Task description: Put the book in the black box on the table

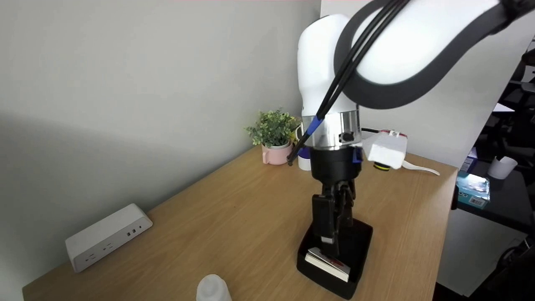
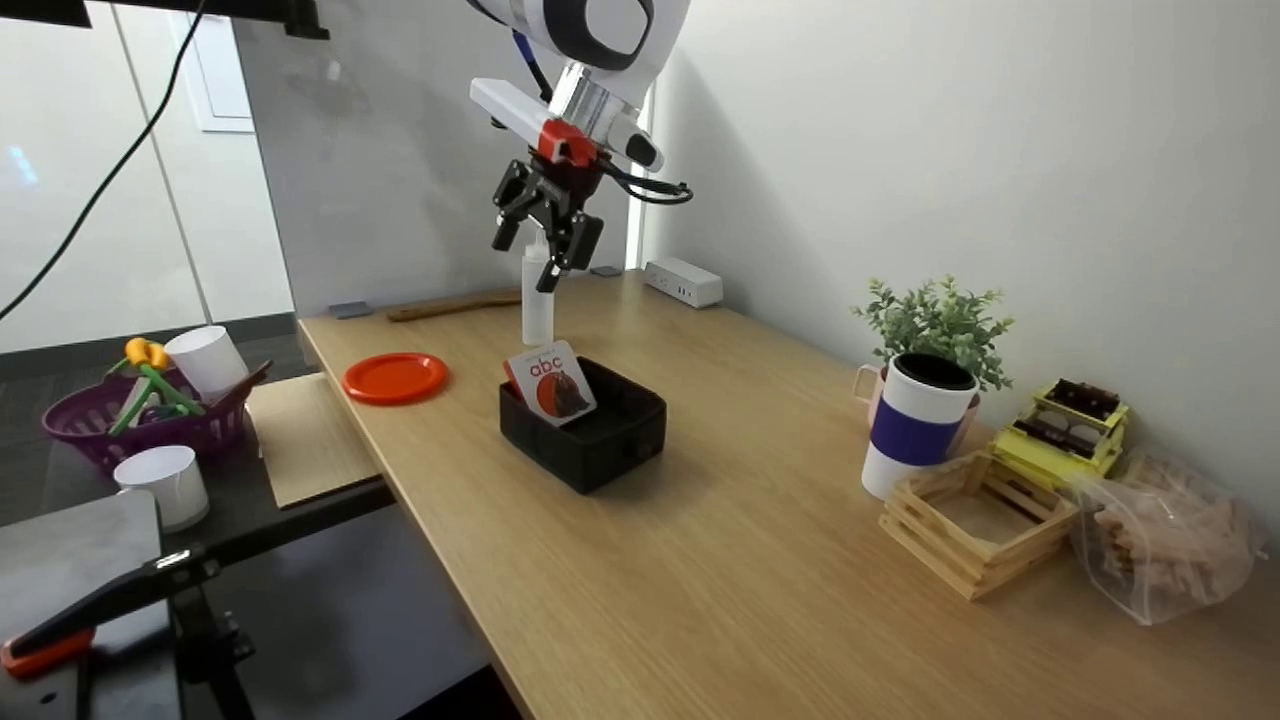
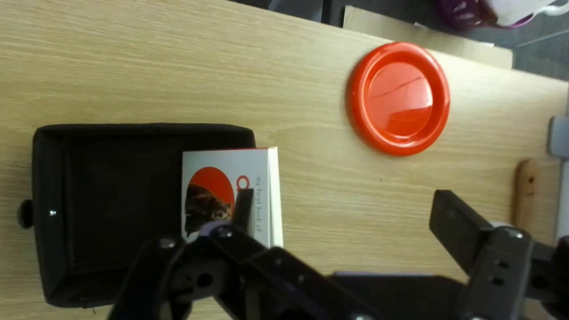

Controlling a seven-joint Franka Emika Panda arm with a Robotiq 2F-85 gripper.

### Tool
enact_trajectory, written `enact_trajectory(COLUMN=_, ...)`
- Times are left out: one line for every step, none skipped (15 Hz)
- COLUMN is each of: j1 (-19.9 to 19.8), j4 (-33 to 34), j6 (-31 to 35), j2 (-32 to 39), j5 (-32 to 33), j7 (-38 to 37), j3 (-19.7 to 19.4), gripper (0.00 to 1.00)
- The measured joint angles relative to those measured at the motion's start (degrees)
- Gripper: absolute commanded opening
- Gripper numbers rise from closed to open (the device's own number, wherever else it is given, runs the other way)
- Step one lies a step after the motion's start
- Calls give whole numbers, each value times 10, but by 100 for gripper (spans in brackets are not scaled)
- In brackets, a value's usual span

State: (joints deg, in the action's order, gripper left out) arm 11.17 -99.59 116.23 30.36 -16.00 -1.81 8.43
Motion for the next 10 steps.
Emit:
enact_trajectory(j1=6, j4=0, j6=11, j2=6, j5=14, j7=-33, j3=-3, gripper=100)
enact_trajectory(j1=12, j4=1, j6=16, j2=11, j5=27, j7=-63, j3=-6, gripper=100)
enact_trajectory(j1=18, j4=4, j6=17, j2=18, j5=38, j7=-92, j3=-9, gripper=100)
enact_trajectory(j1=24, j4=6, j6=17, j2=24, j5=49, j7=-117, j3=-12, gripper=100)
enact_trajectory(j1=29, j4=10, j6=17, j2=31, j5=59, j7=-140, j3=-15, gripper=100)
enact_trajectory(j1=34, j4=14, j6=16, j2=38, j5=68, j7=-162, j3=-18, gripper=100)
enact_trajectory(j1=39, j4=19, j6=12, j2=45, j5=76, j7=-180, j3=-20, gripper=100)
enact_trajectory(j1=43, j4=24, j6=6, j2=53, j5=84, j7=-196, j3=-23, gripper=100)
enact_trajectory(j1=47, j4=32, j6=-3, j2=62, j5=92, j7=-211, j3=-26, gripper=100)
enact_trajectory(j1=50, j4=39, j6=-14, j2=71, j5=100, j7=-223, j3=-30, gripper=100)
